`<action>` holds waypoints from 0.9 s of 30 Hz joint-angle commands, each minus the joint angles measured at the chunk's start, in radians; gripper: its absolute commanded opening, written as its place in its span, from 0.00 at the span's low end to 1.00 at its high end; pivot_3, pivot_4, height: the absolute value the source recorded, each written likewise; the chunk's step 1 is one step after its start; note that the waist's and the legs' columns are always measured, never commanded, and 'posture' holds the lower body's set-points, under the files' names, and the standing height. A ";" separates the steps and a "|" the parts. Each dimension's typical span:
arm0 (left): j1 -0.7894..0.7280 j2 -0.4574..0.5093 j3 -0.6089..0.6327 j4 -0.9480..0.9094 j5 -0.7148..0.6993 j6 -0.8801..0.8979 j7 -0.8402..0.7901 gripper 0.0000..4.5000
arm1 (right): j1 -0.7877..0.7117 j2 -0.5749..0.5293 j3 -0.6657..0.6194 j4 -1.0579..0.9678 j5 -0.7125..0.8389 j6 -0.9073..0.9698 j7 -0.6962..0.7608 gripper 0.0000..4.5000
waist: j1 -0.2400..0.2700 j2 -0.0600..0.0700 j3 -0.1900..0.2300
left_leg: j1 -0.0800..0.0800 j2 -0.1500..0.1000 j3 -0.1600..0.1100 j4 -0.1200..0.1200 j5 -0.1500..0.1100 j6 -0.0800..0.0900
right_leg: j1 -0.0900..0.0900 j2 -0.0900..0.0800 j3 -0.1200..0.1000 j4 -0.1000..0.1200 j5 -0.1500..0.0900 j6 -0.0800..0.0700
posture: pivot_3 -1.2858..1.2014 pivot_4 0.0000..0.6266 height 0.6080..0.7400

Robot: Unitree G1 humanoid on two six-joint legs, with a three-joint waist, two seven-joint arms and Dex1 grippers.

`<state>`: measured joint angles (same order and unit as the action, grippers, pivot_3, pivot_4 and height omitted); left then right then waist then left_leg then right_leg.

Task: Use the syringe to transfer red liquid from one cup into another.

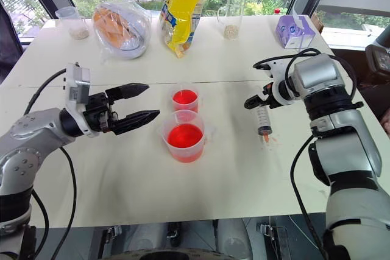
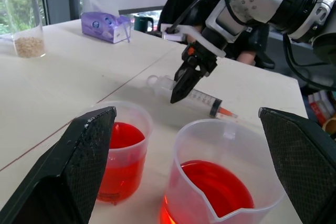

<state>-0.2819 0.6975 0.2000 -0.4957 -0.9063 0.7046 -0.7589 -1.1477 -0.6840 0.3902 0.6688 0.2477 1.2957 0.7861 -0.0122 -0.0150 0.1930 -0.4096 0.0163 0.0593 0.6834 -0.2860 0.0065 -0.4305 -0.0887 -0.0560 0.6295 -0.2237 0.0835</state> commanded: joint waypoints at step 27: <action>-0.200 0.049 -0.007 0.152 0.039 -0.035 -0.098 1.00 | 0.172 0.029 -0.551 -0.743 0.131 -0.015 0.017 0.31 | 0.003 0.001 0.000 | -0.001 0.000 -0.001 0.000 0.000 0.000 | -0.001 0.001 -0.001 0.000 0.000 0.000 | 0.52 0.24 1.00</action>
<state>-0.4580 0.7384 0.1889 -0.3485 -0.8681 0.6860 -0.8339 -0.9696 -0.6655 -0.0501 0.0409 0.3181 1.3056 0.8101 -0.0090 -0.0142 0.1933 -0.4104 0.0162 0.0583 0.6833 -0.2859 0.0061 -0.4311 -0.0879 -0.0570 0.6298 -0.2234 0.0836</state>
